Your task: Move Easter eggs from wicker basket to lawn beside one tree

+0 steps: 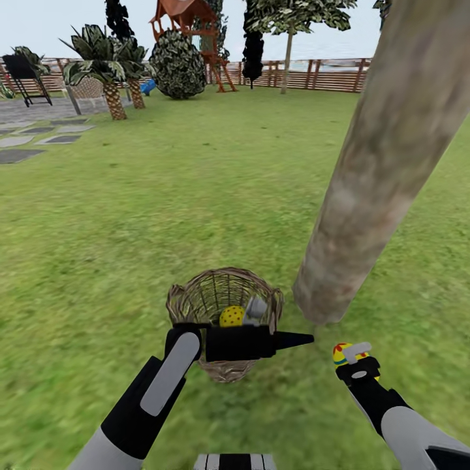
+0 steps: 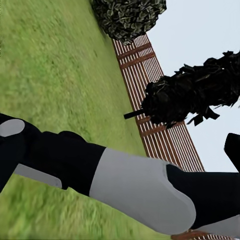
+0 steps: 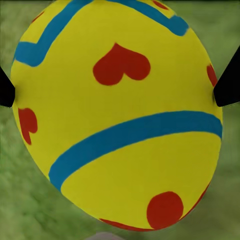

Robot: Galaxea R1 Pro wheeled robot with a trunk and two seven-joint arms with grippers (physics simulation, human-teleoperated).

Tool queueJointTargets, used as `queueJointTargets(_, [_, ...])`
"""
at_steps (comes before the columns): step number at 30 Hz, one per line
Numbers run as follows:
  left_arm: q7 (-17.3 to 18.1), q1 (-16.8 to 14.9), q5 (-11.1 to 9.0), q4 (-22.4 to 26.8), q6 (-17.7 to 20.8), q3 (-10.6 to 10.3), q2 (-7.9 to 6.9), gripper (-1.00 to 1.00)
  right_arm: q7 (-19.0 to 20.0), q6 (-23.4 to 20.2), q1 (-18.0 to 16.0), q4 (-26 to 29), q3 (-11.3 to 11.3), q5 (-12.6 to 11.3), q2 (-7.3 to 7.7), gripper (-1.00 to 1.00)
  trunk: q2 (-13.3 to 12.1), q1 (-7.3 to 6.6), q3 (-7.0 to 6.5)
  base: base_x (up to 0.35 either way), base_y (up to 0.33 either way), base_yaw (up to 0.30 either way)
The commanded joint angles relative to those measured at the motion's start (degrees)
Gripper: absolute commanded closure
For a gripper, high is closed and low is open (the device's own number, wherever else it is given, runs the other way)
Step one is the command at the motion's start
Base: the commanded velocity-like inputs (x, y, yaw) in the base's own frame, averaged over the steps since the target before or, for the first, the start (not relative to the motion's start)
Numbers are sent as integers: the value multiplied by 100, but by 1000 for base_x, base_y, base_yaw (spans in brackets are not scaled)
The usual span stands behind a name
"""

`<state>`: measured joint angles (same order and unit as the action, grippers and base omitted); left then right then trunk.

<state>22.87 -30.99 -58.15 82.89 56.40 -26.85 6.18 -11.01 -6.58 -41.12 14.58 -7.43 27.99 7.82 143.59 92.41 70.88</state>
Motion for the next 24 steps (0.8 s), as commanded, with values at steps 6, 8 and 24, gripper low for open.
queueJointTargets(6, [34, -4, 23, -1, 20, 5, 5, -100, 2, -28, -1, 10, -31, 58, 0, 100, 10, 14, 138, 0, 0, 0])
queueJointTargets(8, [34, -2, 23, -1, 20, 5, 6, -100, 2, -28, -1, 10, -32, 57, 0, 100, 13, 19, 182, 0, 0, 0])
queueJointTargets(24, [34, -3, 23, -1, 20, 5, -3, -100, 2, -28, -1, 10, -37, 57, 0, 100, 29, 50, 448, 0, 0, 0])
